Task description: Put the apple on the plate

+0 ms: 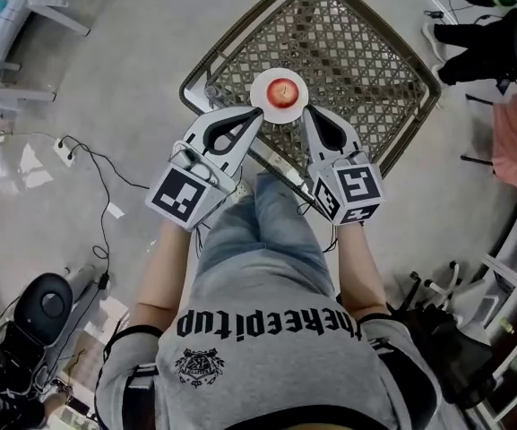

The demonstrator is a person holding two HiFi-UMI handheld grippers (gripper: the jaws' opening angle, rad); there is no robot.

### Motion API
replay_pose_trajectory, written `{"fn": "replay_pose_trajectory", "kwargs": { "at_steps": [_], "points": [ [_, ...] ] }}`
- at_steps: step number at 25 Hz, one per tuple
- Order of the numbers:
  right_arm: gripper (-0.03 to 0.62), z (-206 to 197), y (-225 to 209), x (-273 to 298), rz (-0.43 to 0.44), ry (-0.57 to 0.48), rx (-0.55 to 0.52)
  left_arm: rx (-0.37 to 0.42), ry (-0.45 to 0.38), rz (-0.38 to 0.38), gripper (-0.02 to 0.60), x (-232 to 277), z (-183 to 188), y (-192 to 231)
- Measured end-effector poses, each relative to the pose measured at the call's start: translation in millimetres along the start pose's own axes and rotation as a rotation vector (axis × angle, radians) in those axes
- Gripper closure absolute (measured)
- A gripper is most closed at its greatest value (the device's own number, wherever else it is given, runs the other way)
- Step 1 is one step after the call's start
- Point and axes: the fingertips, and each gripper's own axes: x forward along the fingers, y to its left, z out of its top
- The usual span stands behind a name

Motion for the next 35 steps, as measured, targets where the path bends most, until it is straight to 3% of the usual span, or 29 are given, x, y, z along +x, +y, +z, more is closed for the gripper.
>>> {"fn": "replay_pose_trajectory", "kwargs": {
  "at_steps": [8, 13, 35],
  "points": [
    [0.605, 24.5, 23.4, -35.2, 0.013, -0.064, -0.019, 0.024, -0.026, -0.035, 0.561, -8.7, 15.6, -18.8],
    [0.605, 35.4, 33.4, -47.0, 0.018, -0.097, -0.037, 0.080, -0.085, -0.060, 0.561, -7.5, 24.7, -24.0],
    [0.604, 57.7, 77.0, -94.0, 0.055, -0.191, -0.104, 0.118, -0.115, -0.103, 0.561, -24.0, 34.4, -56.9]
  ]
}}
